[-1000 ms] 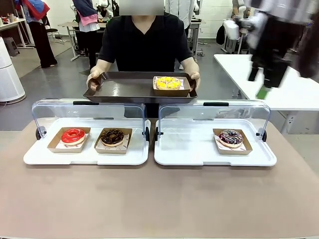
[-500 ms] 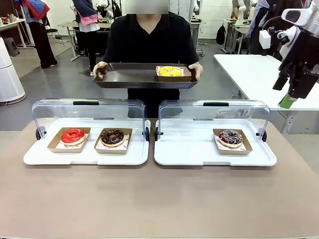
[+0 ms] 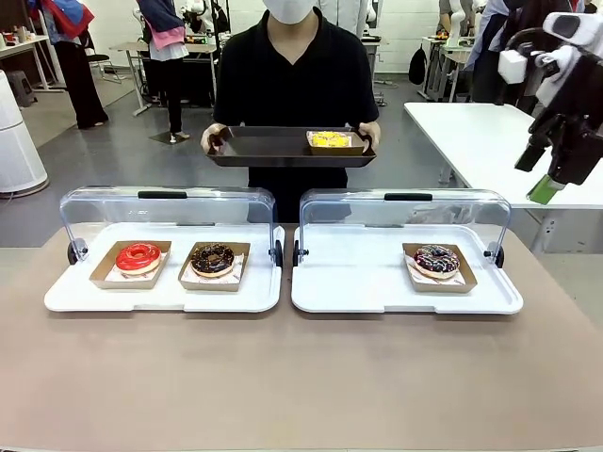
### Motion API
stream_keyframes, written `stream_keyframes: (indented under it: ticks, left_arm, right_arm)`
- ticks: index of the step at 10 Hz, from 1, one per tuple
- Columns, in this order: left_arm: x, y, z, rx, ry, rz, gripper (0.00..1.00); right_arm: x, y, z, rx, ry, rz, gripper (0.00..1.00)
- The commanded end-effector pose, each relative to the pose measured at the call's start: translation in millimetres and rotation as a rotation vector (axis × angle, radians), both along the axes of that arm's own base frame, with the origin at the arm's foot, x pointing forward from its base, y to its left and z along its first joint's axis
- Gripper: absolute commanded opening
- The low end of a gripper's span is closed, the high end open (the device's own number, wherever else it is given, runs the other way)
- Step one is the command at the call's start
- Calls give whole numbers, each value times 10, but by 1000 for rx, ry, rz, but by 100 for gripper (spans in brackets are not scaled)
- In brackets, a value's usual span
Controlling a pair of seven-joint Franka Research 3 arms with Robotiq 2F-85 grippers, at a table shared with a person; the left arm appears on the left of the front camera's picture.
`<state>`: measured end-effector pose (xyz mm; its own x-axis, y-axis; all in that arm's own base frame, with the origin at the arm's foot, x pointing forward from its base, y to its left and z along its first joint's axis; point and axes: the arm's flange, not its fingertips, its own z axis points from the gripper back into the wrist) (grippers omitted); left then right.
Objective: Provide the desired donut to the person.
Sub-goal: Place the picked Paper togo box onto the Handle tray extended by the person.
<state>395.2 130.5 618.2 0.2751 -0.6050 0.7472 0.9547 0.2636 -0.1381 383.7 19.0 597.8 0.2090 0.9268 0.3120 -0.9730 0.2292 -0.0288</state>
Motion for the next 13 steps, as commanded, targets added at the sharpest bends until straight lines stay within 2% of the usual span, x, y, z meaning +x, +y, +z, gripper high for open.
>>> stream_keyframes:
  ticks: [1,4,5,6,7,9,13]
  left_arm:
    - [-21,-2,6,-1,1,-6,100]
    - [-21,-2,6,-1,1,-6,100]
    - [-21,-2,6,-1,1,-6,100]
    - [-21,-2,6,-1,1,-6,100]
    - [-21,-2,6,-1,1,-6,100]
    - [-21,-2,6,-1,1,-6,100]
    - [-21,-2,6,-1,1,-6,100]
  right_arm:
    - [115,-508,-65,300,63,80,100]
    - [32,-1217,-60,762,6,169,100]
    - [-2,-1469,-74,848,-41,76,100]
    - [-44,-1649,-138,840,-81,18,100]
    - [-52,-1818,-223,758,-123,-40,100]
    - [-37,-2188,-389,766,-130,-116,100]
    - [-68,-2403,-408,800,-107,-83,100]
